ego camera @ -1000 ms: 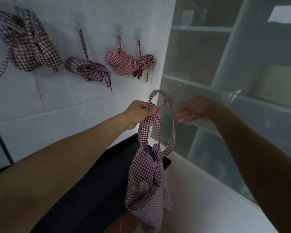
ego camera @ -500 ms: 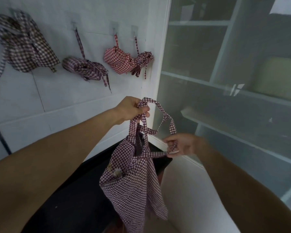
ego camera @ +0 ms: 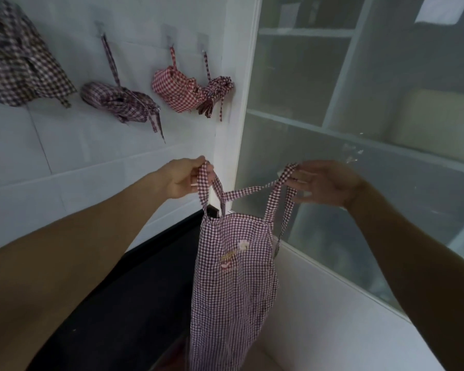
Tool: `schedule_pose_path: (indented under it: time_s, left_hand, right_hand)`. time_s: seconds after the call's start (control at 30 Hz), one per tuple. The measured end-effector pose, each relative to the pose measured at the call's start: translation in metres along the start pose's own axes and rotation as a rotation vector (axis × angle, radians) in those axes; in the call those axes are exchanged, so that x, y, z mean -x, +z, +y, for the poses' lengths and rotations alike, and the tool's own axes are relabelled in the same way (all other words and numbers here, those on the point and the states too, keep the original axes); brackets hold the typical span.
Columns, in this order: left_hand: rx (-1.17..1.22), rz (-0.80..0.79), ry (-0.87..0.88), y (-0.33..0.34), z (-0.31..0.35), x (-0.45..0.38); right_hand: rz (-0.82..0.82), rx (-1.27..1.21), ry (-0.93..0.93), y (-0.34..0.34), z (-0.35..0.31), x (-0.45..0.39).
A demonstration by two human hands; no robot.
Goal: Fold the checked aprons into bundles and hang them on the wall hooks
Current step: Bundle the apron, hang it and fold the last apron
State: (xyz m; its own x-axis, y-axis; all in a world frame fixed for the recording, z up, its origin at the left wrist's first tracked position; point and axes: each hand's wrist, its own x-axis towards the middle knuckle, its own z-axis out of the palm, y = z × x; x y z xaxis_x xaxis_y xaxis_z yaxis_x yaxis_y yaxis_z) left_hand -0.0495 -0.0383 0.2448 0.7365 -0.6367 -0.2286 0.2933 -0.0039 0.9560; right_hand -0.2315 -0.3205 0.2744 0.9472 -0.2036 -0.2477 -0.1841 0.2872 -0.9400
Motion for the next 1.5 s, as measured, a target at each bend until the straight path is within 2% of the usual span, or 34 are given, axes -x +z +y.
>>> schedule_pose_path:
  time_s: [0.1, 0.17, 0.23, 0.3, 0.43, 0.53, 0.6, 0.7, 0.83, 0.87, 0.9, 1.0, 1.1, 1.2, 1.23, 1.3, 1.37, 1.43, 1.5]
  left_hand:
    - [0.076, -0.011, 0.125, 0.017, 0.005, 0.001]
    - [0.034, 0.003, 0.236, 0.029, 0.007, 0.004]
    - [-0.088, 0.052, 0.356, 0.038, 0.01, 0.007]
    - [-0.175, 0.011, 0.434, 0.047, 0.013, 0.01]
    - [-0.208, -0.247, 0.444, 0.073, 0.015, 0.023]
    - [-0.263, -0.301, 0.503, 0.093, 0.015, 0.022]
    - [-0.31, -0.169, 0.601, 0.103, 0.015, 0.017]
    - [-0.329, 0.114, 0.687, 0.111, 0.022, 0.009]
    - [-0.266, 0.274, 0.608, 0.113, 0.034, 0.003]
    - [-0.256, 0.318, 0.597, 0.114, 0.037, 0.001]
    - [-0.219, 0.339, 0.589, 0.116, 0.039, 0.001]
    - [-0.036, 0.304, 0.597, 0.132, 0.048, 0.008]
    - [0.013, 0.181, 0.568, 0.159, 0.057, 0.022]
    - [-0.012, -0.062, 0.477, 0.167, 0.067, 0.036]
    - [-0.084, -0.115, 0.474, 0.161, 0.071, 0.035]
    - [-0.332, -0.105, 0.519, 0.133, 0.076, 0.028]
    - [-0.504, -0.005, 0.527, 0.091, 0.07, 0.014]
    - [-0.569, -0.022, 0.408, 0.049, 0.046, 0.002]
    - [-0.643, -0.201, 0.143, 0.022, 0.0, -0.008]
  right_hand:
    - [-0.052, 0.005, -0.068, 0.013, 0.007, -0.007]
    - [0.02, 0.037, -0.161, 0.025, 0.005, -0.007]
    - [0.174, 0.076, -0.243, 0.037, -0.001, -0.008]
    - [0.19, 0.094, -0.285, 0.044, -0.011, -0.011]
    - [-0.02, -0.025, -0.295, 0.064, -0.032, -0.006]
    - [-0.179, -0.089, -0.349, 0.082, -0.043, -0.001]
    - [-0.165, -0.039, -0.402, 0.089, -0.048, 0.0]
    - [-0.018, 0.185, -0.48, 0.09, -0.049, 0.003]
    - [0.402, 0.557, -0.7, 0.081, -0.015, -0.003]
    - [0.465, 0.674, -0.675, 0.078, 0.0, -0.005]
    - [0.453, 0.782, -0.571, 0.076, 0.019, -0.007]
    - [0.253, 0.984, -0.192, 0.079, 0.082, -0.008]
    - [0.24, 0.659, -0.18, 0.086, 0.121, -0.014]
    - [0.317, 0.381, -0.146, 0.088, 0.118, -0.02]
    - [0.31, 0.27, -0.128, 0.083, 0.113, -0.021]
    - [0.234, 0.073, -0.102, 0.067, 0.101, -0.018]
    - [0.175, -0.007, -0.094, 0.046, 0.089, -0.012]
    - [0.153, -0.029, -0.098, 0.031, 0.075, -0.003]
    - [0.145, -0.062, -0.138, 0.024, 0.058, 0.004]
